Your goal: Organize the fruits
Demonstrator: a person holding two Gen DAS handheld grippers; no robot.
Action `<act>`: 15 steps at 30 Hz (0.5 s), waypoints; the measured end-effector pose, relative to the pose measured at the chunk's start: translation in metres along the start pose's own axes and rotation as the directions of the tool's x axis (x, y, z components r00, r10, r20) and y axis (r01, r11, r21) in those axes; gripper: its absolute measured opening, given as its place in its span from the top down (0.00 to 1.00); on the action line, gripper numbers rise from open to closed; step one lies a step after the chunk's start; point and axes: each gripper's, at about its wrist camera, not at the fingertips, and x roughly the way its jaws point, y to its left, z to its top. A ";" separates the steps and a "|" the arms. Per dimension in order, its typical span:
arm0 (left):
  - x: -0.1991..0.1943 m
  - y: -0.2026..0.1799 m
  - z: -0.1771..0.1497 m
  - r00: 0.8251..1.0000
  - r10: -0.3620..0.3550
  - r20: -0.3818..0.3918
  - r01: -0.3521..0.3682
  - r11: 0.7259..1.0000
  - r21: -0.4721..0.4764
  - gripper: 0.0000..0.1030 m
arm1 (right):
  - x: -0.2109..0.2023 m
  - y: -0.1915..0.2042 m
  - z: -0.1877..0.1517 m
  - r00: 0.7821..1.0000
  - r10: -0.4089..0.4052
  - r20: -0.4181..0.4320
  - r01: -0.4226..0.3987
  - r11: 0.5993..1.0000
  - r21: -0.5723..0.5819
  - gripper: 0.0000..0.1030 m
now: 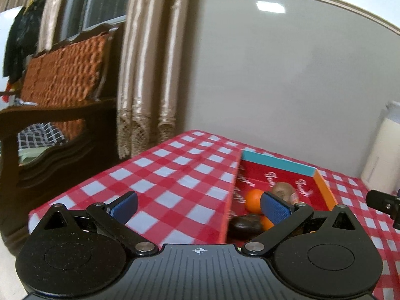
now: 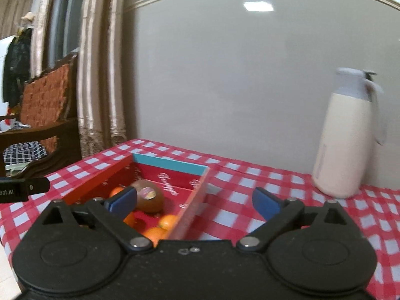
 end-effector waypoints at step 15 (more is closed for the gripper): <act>-0.028 -0.070 -0.015 0.995 -0.100 -0.007 0.100 0.981 0.168 0.00 | -0.025 -0.008 -0.029 0.991 -0.089 -0.096 0.102 0.984 0.143 0.00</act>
